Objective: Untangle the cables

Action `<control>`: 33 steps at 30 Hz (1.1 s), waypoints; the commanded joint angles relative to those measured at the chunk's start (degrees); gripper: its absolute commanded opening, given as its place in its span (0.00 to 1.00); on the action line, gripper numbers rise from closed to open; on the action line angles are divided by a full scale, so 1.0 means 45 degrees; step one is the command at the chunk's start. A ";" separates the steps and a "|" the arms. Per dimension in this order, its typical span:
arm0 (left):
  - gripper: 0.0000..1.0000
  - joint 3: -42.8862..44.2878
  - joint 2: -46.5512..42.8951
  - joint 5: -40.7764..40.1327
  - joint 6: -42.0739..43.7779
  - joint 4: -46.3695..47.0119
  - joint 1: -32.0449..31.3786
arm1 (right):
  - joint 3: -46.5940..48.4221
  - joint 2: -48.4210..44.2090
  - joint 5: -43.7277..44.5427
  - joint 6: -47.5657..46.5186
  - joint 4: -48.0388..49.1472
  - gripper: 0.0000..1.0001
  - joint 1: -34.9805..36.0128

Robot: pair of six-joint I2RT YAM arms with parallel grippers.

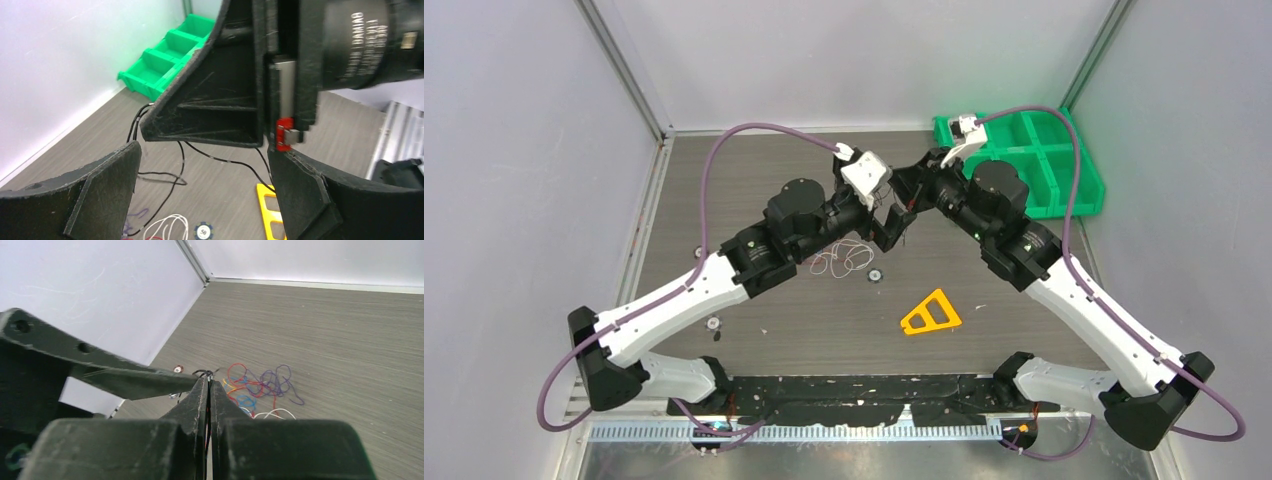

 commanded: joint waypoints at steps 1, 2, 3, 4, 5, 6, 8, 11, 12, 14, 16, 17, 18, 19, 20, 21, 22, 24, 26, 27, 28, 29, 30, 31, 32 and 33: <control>1.00 0.0024 0.0332 -0.1997 0.1027 0.1636 -0.0152 | -0.0091 -0.0496 0.0094 0.0894 0.1230 0.05 0.0209; 1.00 0.0053 0.0453 -0.2312 0.1187 0.1758 -0.0171 | -0.0123 -0.0556 -0.0172 0.1145 0.1246 0.05 0.0224; 1.00 0.0080 0.0578 -0.2620 0.1422 0.1864 -0.0189 | -0.0148 -0.0592 -0.0343 0.1236 0.1335 0.05 0.0249; 1.00 0.0137 0.0755 -0.3012 0.1846 0.1904 -0.0186 | -0.0152 -0.0692 -0.0628 0.1304 0.1367 0.06 0.0253; 1.00 0.0220 0.0892 -0.3461 0.2222 0.1904 -0.0179 | -0.0145 -0.0757 -0.0728 0.1305 0.1429 0.05 0.0247; 1.00 0.0216 0.1007 -0.3806 0.2721 0.2001 -0.0188 | -0.0131 -0.0860 -0.0763 0.1262 0.1365 0.05 0.0252; 1.00 -0.0068 0.1062 -0.4187 0.3555 0.2586 -0.0185 | -0.0072 -0.1047 -0.0661 0.1133 0.0860 0.05 0.0252; 0.93 -0.0809 0.0737 -0.3433 0.4305 0.3269 -0.0103 | -0.0216 -0.1271 -0.0717 0.0881 0.0487 0.05 0.0252; 0.87 -0.0997 0.0641 -0.3043 0.4383 0.3344 -0.0051 | -0.0312 -0.1379 -0.0733 0.0805 0.0369 0.05 0.0245; 0.74 -0.1174 0.0461 -0.2351 0.4418 0.3222 0.0073 | -0.0405 -0.1476 -0.0867 0.0746 0.0154 0.05 0.0242; 0.64 -0.1380 0.0281 -0.1851 0.4550 0.3253 0.0139 | -0.0409 -0.1520 -0.1071 0.0741 -0.0110 0.05 0.0238; 0.62 -0.1510 0.0181 -0.1629 0.4640 0.3359 0.0165 | -0.0400 -0.1534 -0.1191 0.0677 -0.0196 0.05 0.0238; 0.61 -0.1675 0.0068 -0.1367 0.4832 0.3509 0.0178 | -0.0388 -0.1530 -0.1234 0.0640 -0.0378 0.05 0.0238; 0.61 -0.1789 -0.0027 -0.1135 0.5098 0.3670 0.0189 | -0.0389 -0.1556 -0.1305 0.0544 -0.0466 0.05 0.0233; 0.61 -0.1878 -0.0121 -0.1066 0.5275 0.3772 0.0181 | -0.0375 -0.1561 -0.1320 0.0486 -0.0655 0.05 0.0237; 0.64 -0.1946 -0.0211 -0.1082 0.5383 0.3861 0.0206 | -0.0363 -0.1549 -0.1346 0.0330 -0.0761 0.05 0.0237; 0.70 -0.1969 -0.0291 -0.1104 0.5501 0.3862 0.0202 | -0.0330 -0.1538 -0.1360 0.0252 -0.0993 0.05 0.0233; 0.84 -0.1965 -0.0421 -0.1200 0.5617 0.3859 0.0208 | -0.0339 -0.1503 -0.1343 0.0047 -0.1323 0.05 0.0240; 0.91 -0.1912 -0.0491 -0.1142 0.5672 0.3792 0.0213 | -0.0408 -0.1455 -0.1377 -0.0023 -0.1445 0.05 0.0238; 0.94 -0.1855 -0.0524 -0.0972 0.5669 0.3673 0.0201 | -0.0438 -0.1442 -0.1386 -0.0051 -0.1432 0.05 0.0238; 0.98 -0.1799 -0.0562 -0.0748 0.5666 0.3512 0.0199 | -0.0471 -0.1427 -0.1465 -0.0046 -0.1413 0.05 0.0228; 0.99 -0.1799 -0.0608 -0.0405 0.5681 0.3362 0.0216 | -0.0498 -0.1418 -0.1517 -0.0057 -0.1297 0.05 0.0240; 1.00 -0.1797 -0.0685 -0.0040 0.5668 0.3265 0.0208 | -0.0522 -0.1406 -0.1595 -0.0050 -0.1248 0.05 0.0239; 1.00 -0.1782 -0.0738 0.0374 0.5786 0.3075 0.0200 | -0.0531 -0.1398 -0.1651 -0.0026 -0.1134 0.05 0.0238; 0.99 -0.1748 -0.0767 0.0861 0.5857 0.2905 0.0194 | -0.0519 -0.1357 -0.1756 -0.0032 -0.1128 0.05 0.0248; 1.00 -0.1673 -0.0756 0.1022 0.5861 0.2698 0.0167 | -0.0476 -0.1334 -0.1799 -0.0037 -0.1162 0.05 0.0240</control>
